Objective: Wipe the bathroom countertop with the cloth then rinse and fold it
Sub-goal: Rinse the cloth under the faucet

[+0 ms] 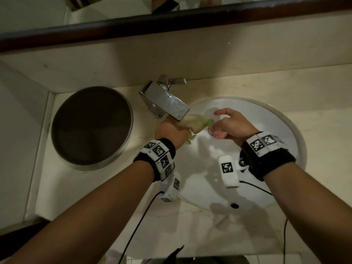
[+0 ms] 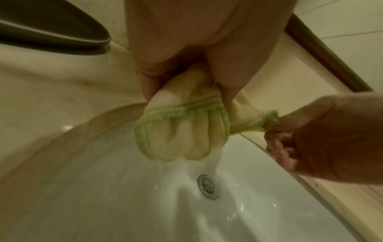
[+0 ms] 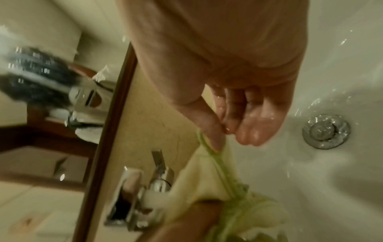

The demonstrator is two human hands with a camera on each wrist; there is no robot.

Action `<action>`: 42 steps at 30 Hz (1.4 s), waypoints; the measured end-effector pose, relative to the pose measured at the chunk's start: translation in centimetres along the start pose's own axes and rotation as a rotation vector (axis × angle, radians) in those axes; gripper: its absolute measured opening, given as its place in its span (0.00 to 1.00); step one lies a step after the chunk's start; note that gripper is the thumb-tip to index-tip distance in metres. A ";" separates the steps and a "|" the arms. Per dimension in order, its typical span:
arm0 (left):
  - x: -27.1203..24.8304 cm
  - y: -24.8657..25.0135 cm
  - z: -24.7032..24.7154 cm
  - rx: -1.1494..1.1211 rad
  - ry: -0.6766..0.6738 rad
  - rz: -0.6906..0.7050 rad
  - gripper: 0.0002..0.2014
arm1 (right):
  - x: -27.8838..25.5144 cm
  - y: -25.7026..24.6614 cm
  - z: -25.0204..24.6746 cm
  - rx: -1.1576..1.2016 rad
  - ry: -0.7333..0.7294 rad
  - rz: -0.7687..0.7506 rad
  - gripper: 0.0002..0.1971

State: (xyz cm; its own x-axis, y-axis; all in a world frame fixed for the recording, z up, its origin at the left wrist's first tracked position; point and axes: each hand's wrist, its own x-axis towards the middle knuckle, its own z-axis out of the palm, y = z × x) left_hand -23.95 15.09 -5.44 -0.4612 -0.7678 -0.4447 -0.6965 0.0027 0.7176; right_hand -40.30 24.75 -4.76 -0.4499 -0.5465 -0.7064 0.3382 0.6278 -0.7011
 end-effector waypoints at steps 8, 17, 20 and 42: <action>-0.4 0.7 1.2 -0.093 -0.130 0.078 0.11 | -0.6 0.8 3.7 -0.033 -0.178 -0.035 0.30; -0.4 -0.5 2.5 -0.062 -0.175 0.255 0.30 | 0.5 1.0 6.4 0.262 -0.053 0.080 0.18; -0.2 -0.7 2.0 -0.235 -0.176 0.135 0.32 | 0.7 0.3 6.7 0.386 -0.051 0.093 0.14; -0.8 -1.0 1.5 0.750 0.041 0.436 0.15 | 0.9 0.3 9.0 -0.099 0.086 0.056 0.18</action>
State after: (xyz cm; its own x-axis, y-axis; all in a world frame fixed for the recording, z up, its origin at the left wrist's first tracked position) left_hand -23.67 16.63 -6.64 -0.7610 -0.6226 -0.1823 -0.6476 0.7124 0.2705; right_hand -33.14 19.45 -6.42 -0.5031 -0.4626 -0.7300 0.2830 0.7099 -0.6449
